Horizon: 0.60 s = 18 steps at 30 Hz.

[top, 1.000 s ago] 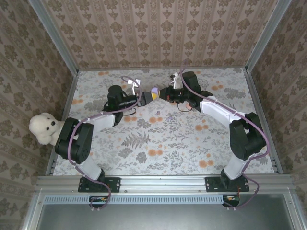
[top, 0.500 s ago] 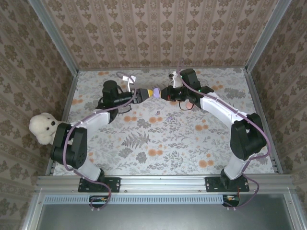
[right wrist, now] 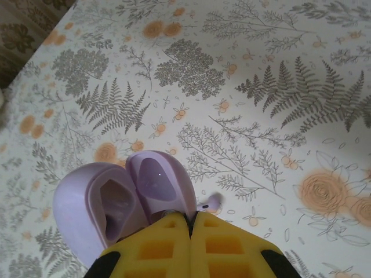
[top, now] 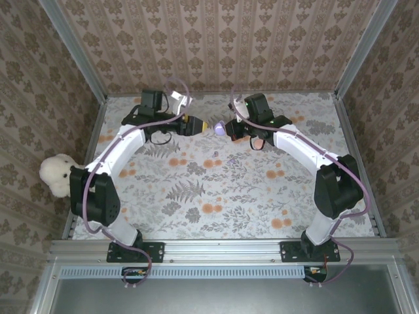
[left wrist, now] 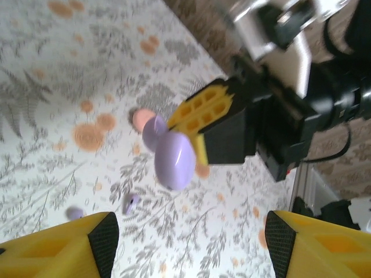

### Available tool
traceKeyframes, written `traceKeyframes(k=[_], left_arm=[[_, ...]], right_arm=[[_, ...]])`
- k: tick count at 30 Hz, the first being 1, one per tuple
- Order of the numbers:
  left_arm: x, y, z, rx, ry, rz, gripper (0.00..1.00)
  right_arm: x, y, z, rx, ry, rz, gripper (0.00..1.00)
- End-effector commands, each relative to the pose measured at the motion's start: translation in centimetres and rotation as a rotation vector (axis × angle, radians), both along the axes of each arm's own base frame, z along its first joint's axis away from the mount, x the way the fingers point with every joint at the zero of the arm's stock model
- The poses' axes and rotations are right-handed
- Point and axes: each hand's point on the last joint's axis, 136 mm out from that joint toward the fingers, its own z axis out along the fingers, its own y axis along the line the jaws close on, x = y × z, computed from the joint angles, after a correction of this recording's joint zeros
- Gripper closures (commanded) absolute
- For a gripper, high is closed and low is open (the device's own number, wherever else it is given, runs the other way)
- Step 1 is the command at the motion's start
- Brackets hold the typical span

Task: Insert wireless bluetooth earbuds into charging case

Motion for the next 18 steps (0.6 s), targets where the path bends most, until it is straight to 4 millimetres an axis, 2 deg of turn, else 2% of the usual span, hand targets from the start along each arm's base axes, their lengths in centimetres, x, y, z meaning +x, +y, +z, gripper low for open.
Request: traceKeyframes(k=[1, 7, 18], left_arm=[[-1.7, 0.5, -1.9, 0.075, 0.076, -0.079, 0.3], [-1.8, 0.1, -2.1, 0.083, 0.124, -0.131, 0.31], [-2.0, -1.0, -2.6, 0.092, 0.171, -0.192, 0.35]], right_arm=[[0.7, 0.4, -0.2, -0.058, -0.077, 0.043, 1.0], [0.1, 1.2, -0.6, -0.054, -0.091, 0.075, 1.0], [-1.6, 3.9, -0.8, -0.06, -0.089, 0.15, 1.0]])
